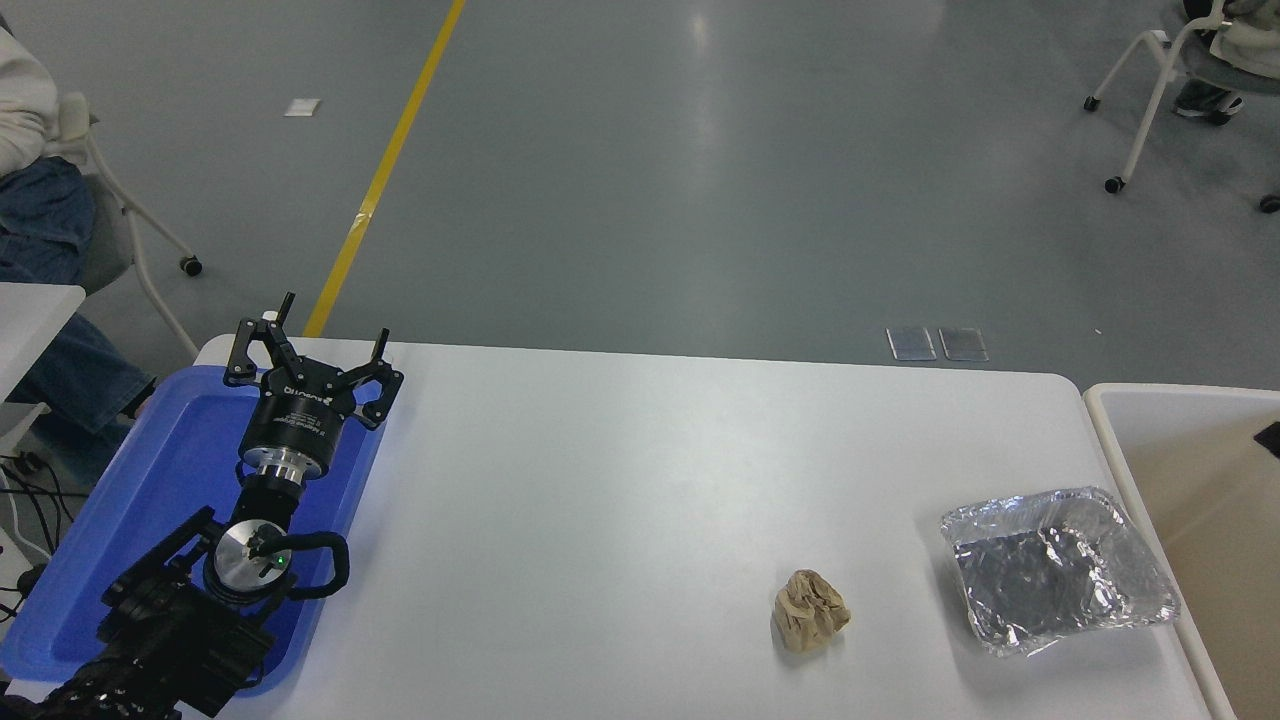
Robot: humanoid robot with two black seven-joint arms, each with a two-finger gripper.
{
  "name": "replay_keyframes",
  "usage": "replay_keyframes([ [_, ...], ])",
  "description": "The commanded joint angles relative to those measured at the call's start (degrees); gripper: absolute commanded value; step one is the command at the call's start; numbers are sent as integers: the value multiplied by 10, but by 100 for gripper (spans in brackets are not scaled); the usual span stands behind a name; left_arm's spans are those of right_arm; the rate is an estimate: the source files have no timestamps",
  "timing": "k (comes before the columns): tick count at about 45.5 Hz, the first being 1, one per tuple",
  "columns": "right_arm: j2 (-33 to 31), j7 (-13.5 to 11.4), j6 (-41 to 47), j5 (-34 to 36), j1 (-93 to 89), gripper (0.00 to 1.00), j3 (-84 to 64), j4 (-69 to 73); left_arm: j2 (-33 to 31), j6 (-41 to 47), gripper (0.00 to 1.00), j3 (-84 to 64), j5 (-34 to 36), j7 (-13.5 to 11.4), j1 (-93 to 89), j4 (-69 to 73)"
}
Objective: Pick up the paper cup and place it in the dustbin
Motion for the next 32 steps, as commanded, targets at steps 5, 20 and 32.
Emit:
replay_keyframes([
  [5, 7, -6, -3, -12, 176, 100, -89, 120, 0, 1, 100, 0, 0, -1, 0, 0],
  [20, 2, -8, -2, -7, 380, 100, -242, 290, 0, 1, 100, 0, 0, -1, -1, 0],
  [32, 13, -8, -3, -1, 531, 100, -355, 444, 0, 1, 100, 0, 1, -1, 0, 0],
])
